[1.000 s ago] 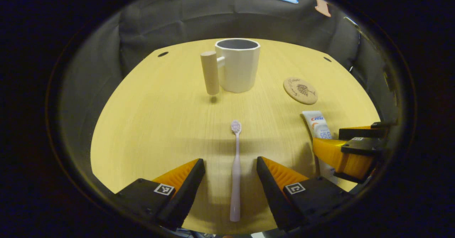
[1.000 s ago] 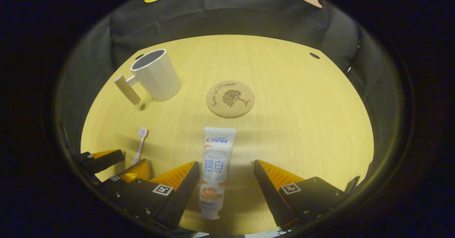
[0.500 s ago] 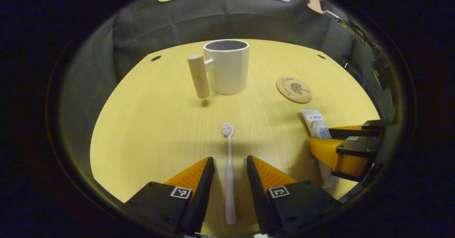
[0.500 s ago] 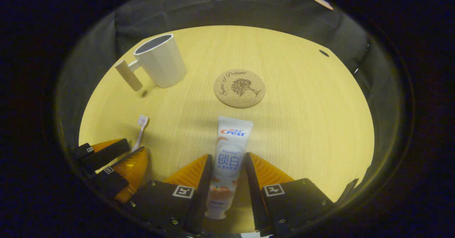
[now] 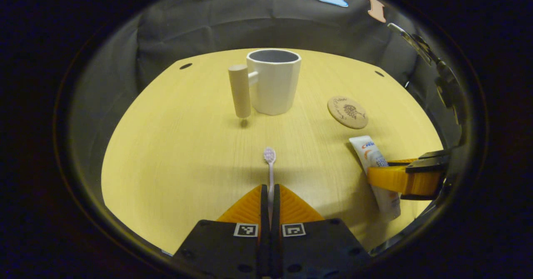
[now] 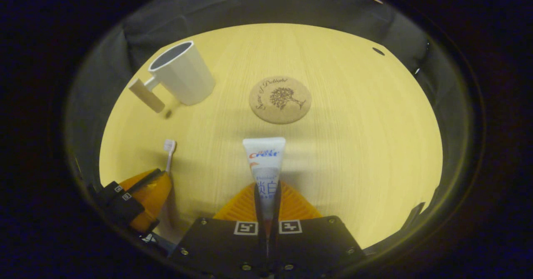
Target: Put the toothbrush and toothpaste on the desktop into the cup, then pick up the cup and place it on the coaster on the desktop.
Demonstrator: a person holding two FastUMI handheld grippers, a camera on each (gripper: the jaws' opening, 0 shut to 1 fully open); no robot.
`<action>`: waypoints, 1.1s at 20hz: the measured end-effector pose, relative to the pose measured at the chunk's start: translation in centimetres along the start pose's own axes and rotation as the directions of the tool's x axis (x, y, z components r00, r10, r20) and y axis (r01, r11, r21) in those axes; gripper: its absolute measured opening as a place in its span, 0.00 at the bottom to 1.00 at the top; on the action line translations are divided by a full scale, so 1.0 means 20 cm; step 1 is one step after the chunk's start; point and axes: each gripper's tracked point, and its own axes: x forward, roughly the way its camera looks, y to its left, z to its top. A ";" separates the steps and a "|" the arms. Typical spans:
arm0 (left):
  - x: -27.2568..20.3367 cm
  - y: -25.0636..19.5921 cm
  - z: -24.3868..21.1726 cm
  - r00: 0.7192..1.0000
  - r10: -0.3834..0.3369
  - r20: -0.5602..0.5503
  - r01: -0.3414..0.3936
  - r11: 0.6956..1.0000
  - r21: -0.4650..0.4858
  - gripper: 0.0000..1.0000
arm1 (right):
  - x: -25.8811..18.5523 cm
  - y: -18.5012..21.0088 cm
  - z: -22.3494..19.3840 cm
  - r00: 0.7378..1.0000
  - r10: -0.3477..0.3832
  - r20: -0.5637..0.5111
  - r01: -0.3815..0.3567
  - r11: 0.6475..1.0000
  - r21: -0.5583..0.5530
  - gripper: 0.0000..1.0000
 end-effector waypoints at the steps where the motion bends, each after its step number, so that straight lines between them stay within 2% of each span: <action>1: 0.00 0.00 0.01 1.000 -0.005 0.006 0.005 1.000 -0.002 0.06 | 0.00 0.00 0.01 1.000 0.003 0.014 -0.003 1.000 0.007 0.04; 8: -0.13 0.02 0.25 0.994 -0.040 0.097 0.046 0.997 -0.061 0.07 | -0.01 0.01 0.03 0.999 0.043 0.015 -0.044 0.997 0.059 0.04; 14: -0.36 0.02 0.50 0.977 -0.085 0.196 0.112 0.984 -0.136 0.07 | -0.14 0.01 0.14 0.994 0.076 0.077 -0.084 0.990 0.112 0.04; 17: -0.48 0.02 0.73 0.956 -0.105 0.275 0.152 0.975 -0.159 0.07 | -0.20 -0.01 0.22 0.990 0.076 0.116 -0.091 0.988 0.126 0.04; 22: -0.62 0.03 1.24 0.895 -0.140 0.424 0.229 0.959 -0.166 0.06 | -0.25 -0.01 0.28 0.986 0.087 0.142 -0.110 0.981 0.158 0.04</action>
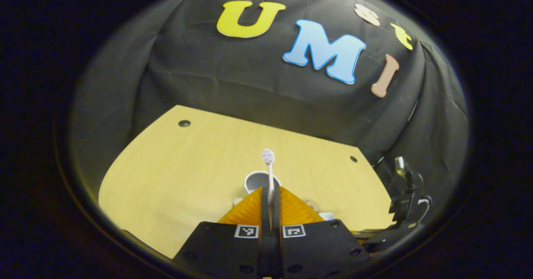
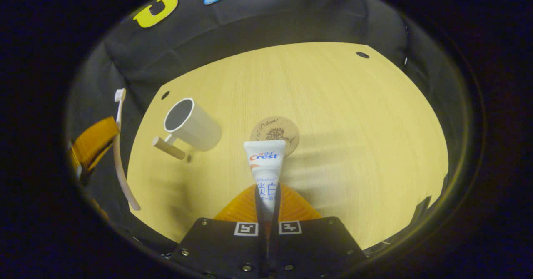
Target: Put the toothbrush and toothpaste on the desktop into the cup, then pick up the cup and place it on the coaster on the desktop.
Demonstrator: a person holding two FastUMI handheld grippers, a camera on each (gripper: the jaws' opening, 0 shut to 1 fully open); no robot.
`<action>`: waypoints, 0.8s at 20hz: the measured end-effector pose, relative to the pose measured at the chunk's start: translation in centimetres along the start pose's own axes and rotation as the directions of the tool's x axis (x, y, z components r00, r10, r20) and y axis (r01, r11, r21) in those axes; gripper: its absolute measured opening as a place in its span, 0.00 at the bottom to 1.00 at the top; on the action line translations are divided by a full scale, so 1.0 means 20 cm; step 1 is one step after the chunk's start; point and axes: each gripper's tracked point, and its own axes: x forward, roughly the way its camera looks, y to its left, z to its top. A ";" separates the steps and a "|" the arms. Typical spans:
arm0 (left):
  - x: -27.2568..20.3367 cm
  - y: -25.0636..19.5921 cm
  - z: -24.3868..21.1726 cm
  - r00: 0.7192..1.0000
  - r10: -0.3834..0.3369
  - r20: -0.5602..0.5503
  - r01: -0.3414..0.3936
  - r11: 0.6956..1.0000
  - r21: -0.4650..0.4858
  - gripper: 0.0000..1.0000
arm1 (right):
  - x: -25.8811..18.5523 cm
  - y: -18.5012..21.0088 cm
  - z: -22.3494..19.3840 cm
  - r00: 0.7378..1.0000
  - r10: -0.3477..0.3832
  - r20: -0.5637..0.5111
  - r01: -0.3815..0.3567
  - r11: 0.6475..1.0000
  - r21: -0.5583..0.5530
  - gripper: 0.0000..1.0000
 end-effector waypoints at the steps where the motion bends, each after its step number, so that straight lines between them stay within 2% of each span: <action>1: 0.04 -0.02 0.09 1.000 -0.011 0.026 0.011 1.000 -0.004 0.06 | 0.00 0.00 0.01 1.000 0.004 0.000 -0.004 1.000 0.008 0.04; 5: 0.22 -0.06 0.34 0.992 -0.056 0.109 0.055 0.998 0.014 0.07 | 0.01 0.02 0.03 1.000 0.011 -0.002 -0.011 1.000 0.025 0.04; 10: 0.47 -0.11 0.44 0.977 -0.126 0.173 0.116 0.991 0.065 0.06 | 0.04 0.03 0.02 1.000 0.016 -0.014 -0.015 0.999 0.038 0.04; 16: 0.70 0.02 0.21 0.990 -0.066 0.121 0.050 0.990 0.132 0.06 | 0.03 0.06 0.05 0.998 0.055 0.000 -0.055 0.996 0.076 0.04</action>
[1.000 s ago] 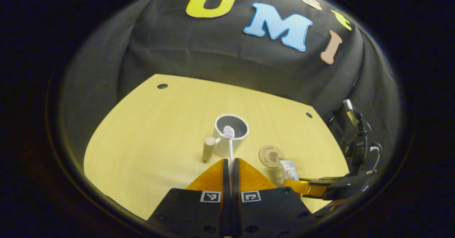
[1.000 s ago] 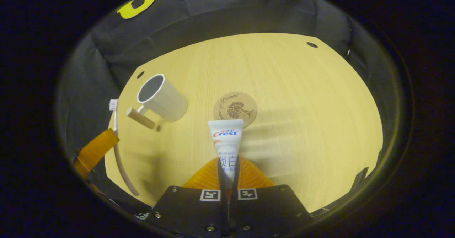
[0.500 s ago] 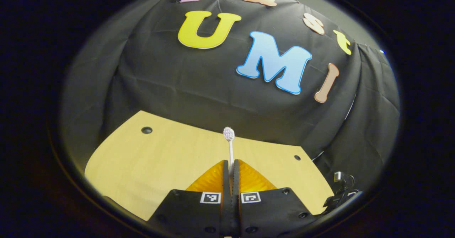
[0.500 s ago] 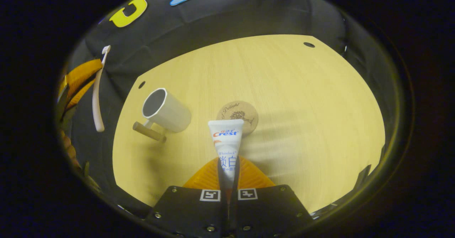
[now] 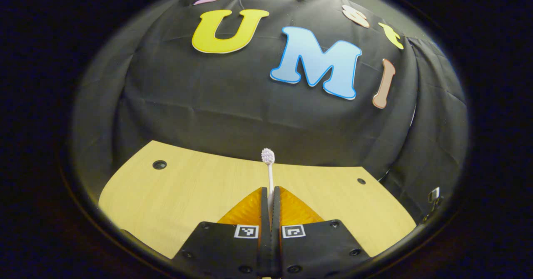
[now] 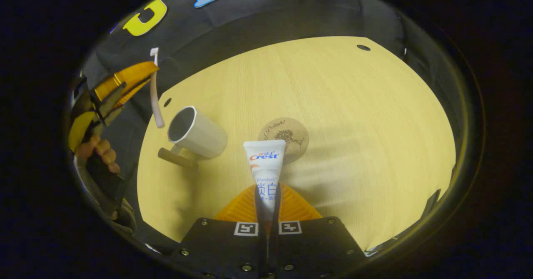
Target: Put the toothbrush and toothpaste on the desktop into the cup, then pick up the cup and place it on the coaster on the desktop.
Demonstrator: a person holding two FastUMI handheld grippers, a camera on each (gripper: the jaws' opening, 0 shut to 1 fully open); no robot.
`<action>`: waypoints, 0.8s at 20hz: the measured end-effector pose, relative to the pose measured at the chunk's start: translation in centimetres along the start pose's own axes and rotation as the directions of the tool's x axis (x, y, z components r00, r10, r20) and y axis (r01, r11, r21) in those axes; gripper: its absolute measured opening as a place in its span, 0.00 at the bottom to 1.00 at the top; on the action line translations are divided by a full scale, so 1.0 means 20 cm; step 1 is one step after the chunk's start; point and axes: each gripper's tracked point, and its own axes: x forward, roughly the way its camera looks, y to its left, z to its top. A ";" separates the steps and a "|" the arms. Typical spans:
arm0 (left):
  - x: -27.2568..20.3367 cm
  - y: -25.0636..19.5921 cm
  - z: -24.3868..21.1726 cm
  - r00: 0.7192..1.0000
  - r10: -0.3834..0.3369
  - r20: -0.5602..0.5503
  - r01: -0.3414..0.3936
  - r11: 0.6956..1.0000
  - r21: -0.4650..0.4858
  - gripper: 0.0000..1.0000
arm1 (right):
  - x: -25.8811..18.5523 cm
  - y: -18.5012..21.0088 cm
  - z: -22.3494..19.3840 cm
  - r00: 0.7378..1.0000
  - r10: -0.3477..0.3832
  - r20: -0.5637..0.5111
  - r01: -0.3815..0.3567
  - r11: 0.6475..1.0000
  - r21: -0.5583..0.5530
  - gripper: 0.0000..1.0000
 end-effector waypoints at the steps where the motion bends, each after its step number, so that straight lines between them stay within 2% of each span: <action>1: 0.01 0.01 -0.04 1.000 0.009 -0.013 -0.009 1.000 0.016 0.06 | -0.01 0.01 0.02 1.000 0.011 0.006 -0.011 1.000 0.010 0.04; 2: 0.02 0.01 -0.08 1.000 0.016 -0.024 -0.016 1.000 0.026 0.07 | -0.02 0.01 0.04 1.000 0.014 0.015 -0.014 1.000 0.014 0.04; 3: 0.03 0.02 -0.10 0.999 0.023 -0.028 -0.022 0.999 0.034 0.00 | -0.04 0.00 0.06 1.000 0.013 0.024 -0.013 1.000 0.012 0.04; 4: 0.03 0.02 -0.12 0.999 0.030 -0.031 -0.029 0.999 0.039 0.13 | -0.06 0.00 0.08 0.999 0.013 0.032 -0.014 1.000 0.008 0.04; 5: 0.03 0.02 -0.14 0.999 0.028 -0.036 -0.026 0.999 0.042 0.07 | -0.08 0.01 0.11 0.999 0.017 0.041 -0.017 1.000 0.007 0.04; 7: 0.04 0.04 -0.18 0.998 0.039 -0.047 -0.036 0.998 0.054 0.07 | -0.12 0.02 0.19 0.998 0.027 0.059 -0.028 1.000 0.012 0.04; 8: 0.04 0.03 -0.19 0.998 0.023 -0.052 -0.020 0.998 0.052 0.11 | -0.13 0.03 0.25 0.997 0.033 0.072 -0.033 0.999 0.011 0.04; 12: 0.04 0.01 -0.25 0.996 0.001 -0.092 0.002 1.000 0.030 0.17 | -0.12 0.10 0.39 0.993 0.048 0.111 -0.048 0.999 0.005 0.03; 14: 0.03 0.02 -0.25 0.996 0.008 -0.089 -0.005 0.999 0.034 0.30 | -0.11 0.14 0.43 0.990 0.061 0.127 -0.062 0.998 0.003 0.04; 15: 0.03 0.03 -0.26 0.995 0.015 -0.094 -0.012 0.999 0.037 0.27 | -0.11 0.15 0.45 0.989 0.066 0.135 -0.067 0.998 0.000 0.04; 16: 0.03 0.03 -0.26 0.996 0.009 -0.094 -0.006 0.999 0.034 0.30 | -0.11 0.17 0.46 0.988 0.070 0.140 -0.070 0.998 -0.005 0.03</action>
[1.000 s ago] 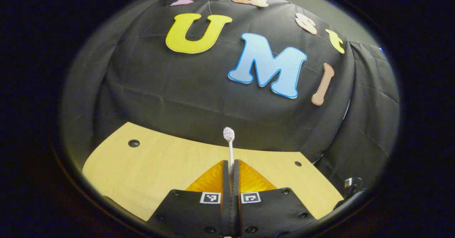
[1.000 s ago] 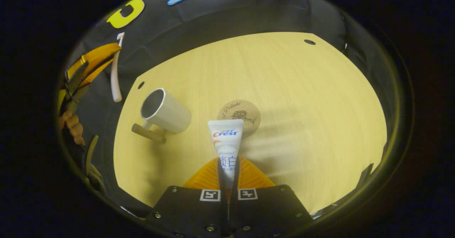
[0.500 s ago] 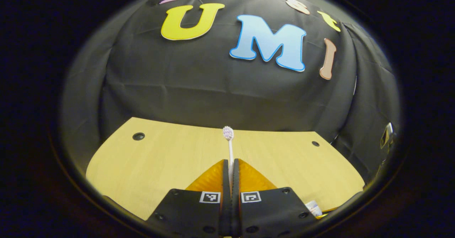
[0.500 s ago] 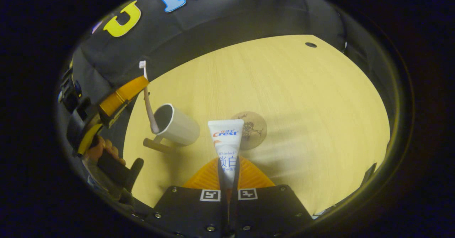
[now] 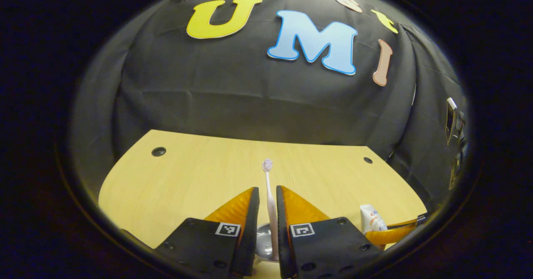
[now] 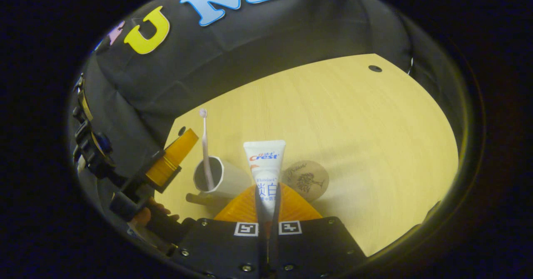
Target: Put the toothbrush and toothpaste on the desktop into the cup, then pick up the cup and place it on the coaster on the desktop.
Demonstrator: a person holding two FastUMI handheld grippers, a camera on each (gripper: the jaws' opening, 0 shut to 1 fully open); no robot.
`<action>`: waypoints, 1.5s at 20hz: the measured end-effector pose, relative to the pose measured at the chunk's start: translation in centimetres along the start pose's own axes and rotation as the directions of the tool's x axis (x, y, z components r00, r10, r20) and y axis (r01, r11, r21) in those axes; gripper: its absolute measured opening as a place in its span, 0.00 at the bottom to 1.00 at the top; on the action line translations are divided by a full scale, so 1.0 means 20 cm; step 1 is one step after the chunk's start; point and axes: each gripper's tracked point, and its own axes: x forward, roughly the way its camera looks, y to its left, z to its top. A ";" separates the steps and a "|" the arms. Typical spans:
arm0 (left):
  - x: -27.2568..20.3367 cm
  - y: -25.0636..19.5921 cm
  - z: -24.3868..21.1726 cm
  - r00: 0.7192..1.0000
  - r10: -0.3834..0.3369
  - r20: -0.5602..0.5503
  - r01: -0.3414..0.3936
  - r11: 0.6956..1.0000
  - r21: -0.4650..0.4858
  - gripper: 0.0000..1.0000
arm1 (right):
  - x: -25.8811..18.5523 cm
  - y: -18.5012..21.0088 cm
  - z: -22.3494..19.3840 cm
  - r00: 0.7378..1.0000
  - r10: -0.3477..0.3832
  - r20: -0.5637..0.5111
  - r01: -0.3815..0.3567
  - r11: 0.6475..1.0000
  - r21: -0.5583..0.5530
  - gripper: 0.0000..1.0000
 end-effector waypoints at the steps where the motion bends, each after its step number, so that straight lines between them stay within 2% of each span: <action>1: -0.01 0.00 0.00 1.000 0.003 0.001 -0.003 1.000 -0.004 0.27 | 0.01 0.02 0.02 1.000 0.005 0.007 -0.005 1.000 -0.005 0.04; 2: -0.01 0.01 0.01 1.000 0.006 0.003 -0.006 1.000 -0.008 0.30 | 0.01 0.03 0.03 1.000 0.010 0.011 -0.010 1.000 -0.009 0.04; 11: -0.10 0.06 0.03 0.999 0.021 0.027 -0.020 0.999 -0.029 0.28 | 0.03 0.13 0.10 0.999 0.038 0.038 -0.037 0.999 -0.030 0.04; 16: -0.23 0.12 0.05 0.998 0.048 0.035 -0.047 0.998 -0.050 0.27 | 0.06 0.22 0.17 0.995 0.073 0.064 -0.071 0.997 -0.036 0.04; 22: -0.41 0.34 0.03 0.992 0.122 0.032 -0.119 0.990 -0.075 0.27 | 0.12 0.39 0.29 0.987 0.127 0.102 -0.126 0.992 -0.014 0.03; 25: -0.48 0.48 -0.01 0.986 0.164 0.020 -0.162 0.984 -0.075 0.29 | 0.18 0.45 0.37 0.982 0.137 0.129 -0.138 0.990 0.001 0.04; 30: -0.60 0.63 -0.10 0.978 0.208 -0.015 -0.209 0.975 -0.070 0.27 | 0.29 0.51 0.45 0.975 0.135 0.174 -0.137 0.991 -0.001 0.04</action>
